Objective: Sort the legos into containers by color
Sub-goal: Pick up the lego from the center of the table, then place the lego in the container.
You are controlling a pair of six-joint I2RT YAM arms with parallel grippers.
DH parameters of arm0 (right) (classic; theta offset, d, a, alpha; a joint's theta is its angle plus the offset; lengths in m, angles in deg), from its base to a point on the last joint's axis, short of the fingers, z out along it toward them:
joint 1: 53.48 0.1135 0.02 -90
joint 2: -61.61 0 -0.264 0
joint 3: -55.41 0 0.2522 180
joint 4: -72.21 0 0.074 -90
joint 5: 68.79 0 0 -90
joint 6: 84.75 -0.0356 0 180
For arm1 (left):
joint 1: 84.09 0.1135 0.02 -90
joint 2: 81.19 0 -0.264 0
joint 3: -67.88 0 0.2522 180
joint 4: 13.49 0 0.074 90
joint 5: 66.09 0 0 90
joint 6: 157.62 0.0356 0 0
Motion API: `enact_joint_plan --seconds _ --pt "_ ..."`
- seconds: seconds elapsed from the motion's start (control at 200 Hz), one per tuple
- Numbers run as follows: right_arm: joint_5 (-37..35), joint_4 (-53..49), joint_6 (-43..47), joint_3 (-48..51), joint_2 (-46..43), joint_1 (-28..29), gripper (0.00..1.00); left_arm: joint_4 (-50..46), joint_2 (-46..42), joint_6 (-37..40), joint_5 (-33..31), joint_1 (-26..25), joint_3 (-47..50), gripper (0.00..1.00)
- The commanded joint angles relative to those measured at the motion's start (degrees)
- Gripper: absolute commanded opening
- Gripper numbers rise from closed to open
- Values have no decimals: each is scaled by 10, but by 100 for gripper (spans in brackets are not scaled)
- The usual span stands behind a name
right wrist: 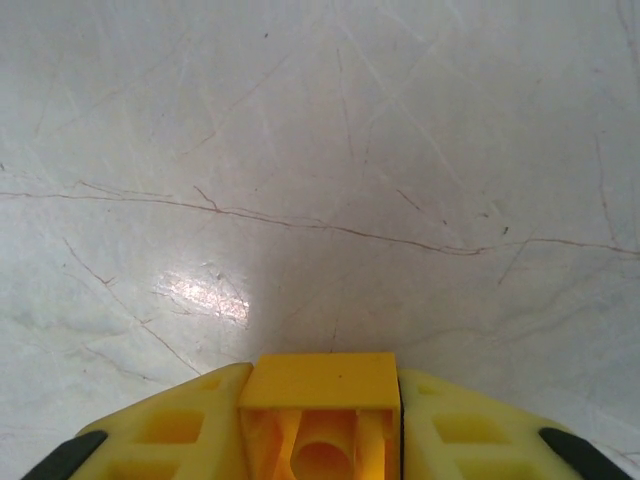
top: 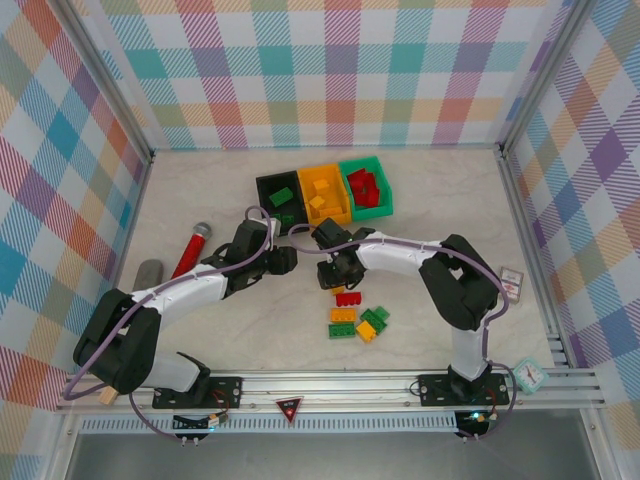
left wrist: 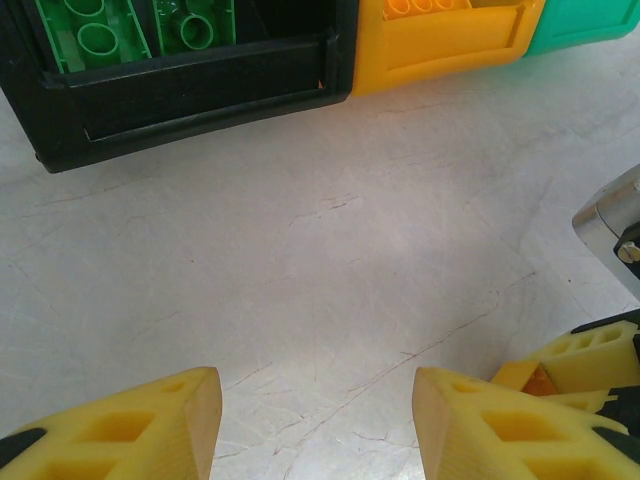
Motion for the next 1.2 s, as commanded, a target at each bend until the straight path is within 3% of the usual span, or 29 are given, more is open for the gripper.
enact_joint_plan --seconds 0.0,0.245,0.495,1.09,1.195 --pt "-14 -17 3 -2 -10 5 33 10 -7 -2 9 5 8 53" --pt "-44 -30 30 -46 -16 -3 33 14 -1 -4 15 5 7 53" --pt "-31 -43 74 -142 3 -58 33 11 -3 -3 7 5 8 53" --pt "1 -176 124 -579 241 -150 39 3 -11 5 -4 6 8 53" --pt "3 -189 126 -609 256 -152 50 4 -8 5 -1 5 7 53"
